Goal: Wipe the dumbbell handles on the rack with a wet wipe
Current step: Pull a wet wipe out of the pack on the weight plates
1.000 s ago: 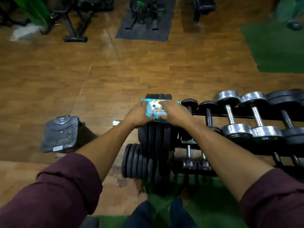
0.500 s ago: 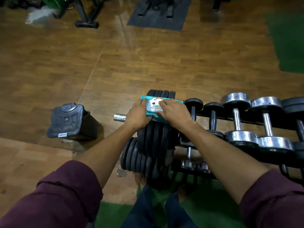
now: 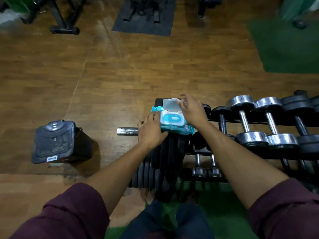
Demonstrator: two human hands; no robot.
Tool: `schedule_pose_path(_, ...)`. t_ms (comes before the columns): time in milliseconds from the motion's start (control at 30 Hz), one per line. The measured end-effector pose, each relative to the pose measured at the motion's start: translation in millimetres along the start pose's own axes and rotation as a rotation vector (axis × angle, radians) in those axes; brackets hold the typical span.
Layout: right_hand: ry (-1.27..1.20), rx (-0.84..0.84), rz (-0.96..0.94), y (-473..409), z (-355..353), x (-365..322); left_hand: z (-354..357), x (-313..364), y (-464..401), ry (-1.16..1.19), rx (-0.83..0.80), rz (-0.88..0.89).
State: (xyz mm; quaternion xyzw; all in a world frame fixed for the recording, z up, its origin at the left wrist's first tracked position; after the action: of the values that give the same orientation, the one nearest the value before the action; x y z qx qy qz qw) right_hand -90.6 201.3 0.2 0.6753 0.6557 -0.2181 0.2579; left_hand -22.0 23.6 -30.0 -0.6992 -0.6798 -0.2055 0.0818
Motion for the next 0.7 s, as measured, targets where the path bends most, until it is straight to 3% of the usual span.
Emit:
schedule_pose_path(167,0.056,0.083,0.090,21.3,-0.2,13.4,-11.0,-11.6,0.2,0.002,0.009,0.054)
schedule_pose_path(300,0.104,0.019,0.138,45.7,0.5,13.5,-23.8,-8.3,-8.5,0.039,0.054,0.198)
schedule_pose_path(433,0.137,-0.029,0.065,55.3,4.4,13.8,-33.9,7.3,-24.6,0.063,-0.008,0.330)
schedule_pose_path(700,0.098,-0.055,0.116,62.3,3.5,16.9,-27.5,6.0,-55.8,0.119,-0.187,0.143)
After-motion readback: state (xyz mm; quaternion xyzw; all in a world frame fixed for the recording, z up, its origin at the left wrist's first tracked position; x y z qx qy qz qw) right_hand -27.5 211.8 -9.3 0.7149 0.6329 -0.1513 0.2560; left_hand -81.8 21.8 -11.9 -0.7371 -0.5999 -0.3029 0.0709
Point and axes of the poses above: each hand's wrist, its own y-axis away from the middle knuckle, its own z-axis out of the palm, x = y × z, the point moved 2 cm from there along -y, towards the middle knuckle, and after that the axes turned 1 degree about y, right-handed, at the moved point
